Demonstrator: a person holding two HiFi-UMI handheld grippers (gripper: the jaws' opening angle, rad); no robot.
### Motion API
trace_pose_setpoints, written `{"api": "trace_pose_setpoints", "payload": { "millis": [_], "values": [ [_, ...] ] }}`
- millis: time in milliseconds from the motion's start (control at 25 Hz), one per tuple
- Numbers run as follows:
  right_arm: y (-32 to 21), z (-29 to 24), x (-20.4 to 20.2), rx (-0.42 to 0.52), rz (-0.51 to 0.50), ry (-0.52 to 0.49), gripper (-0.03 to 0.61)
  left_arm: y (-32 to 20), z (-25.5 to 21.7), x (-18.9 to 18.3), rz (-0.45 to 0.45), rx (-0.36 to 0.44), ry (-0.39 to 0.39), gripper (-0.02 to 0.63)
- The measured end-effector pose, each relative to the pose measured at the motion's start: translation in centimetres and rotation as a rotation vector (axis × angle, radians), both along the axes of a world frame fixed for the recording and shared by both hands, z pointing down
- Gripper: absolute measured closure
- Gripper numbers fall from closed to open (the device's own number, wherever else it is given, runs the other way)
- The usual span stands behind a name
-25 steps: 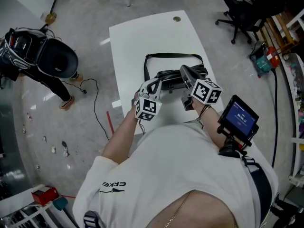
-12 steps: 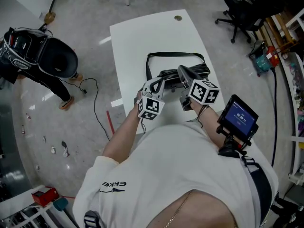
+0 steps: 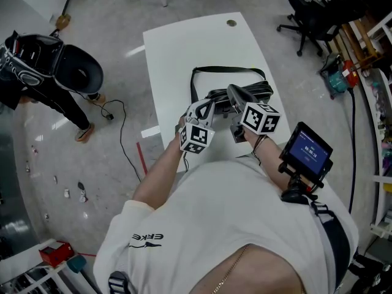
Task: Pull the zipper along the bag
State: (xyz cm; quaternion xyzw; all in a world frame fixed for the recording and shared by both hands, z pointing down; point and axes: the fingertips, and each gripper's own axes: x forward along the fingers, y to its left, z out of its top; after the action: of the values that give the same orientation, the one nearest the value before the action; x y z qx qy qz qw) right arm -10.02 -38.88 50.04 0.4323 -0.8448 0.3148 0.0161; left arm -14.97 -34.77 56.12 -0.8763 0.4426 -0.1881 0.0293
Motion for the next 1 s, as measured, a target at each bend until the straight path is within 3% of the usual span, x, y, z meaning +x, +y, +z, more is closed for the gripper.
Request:
{"api": "trace_pose_setpoints", "payload": {
  "millis": [720,1000],
  "values": [
    [0.3,0.7,-1.2,0.020,-0.050,0.130,0.563,-0.3,0.0,1.1,0.001,-0.002,0.026,0.611],
    [0.3,0.9,-1.5,0.063,-0.074,0.236,0.563,-0.4,0.2,1.3,-0.010,-0.005,0.030,0.611]
  ]
}}
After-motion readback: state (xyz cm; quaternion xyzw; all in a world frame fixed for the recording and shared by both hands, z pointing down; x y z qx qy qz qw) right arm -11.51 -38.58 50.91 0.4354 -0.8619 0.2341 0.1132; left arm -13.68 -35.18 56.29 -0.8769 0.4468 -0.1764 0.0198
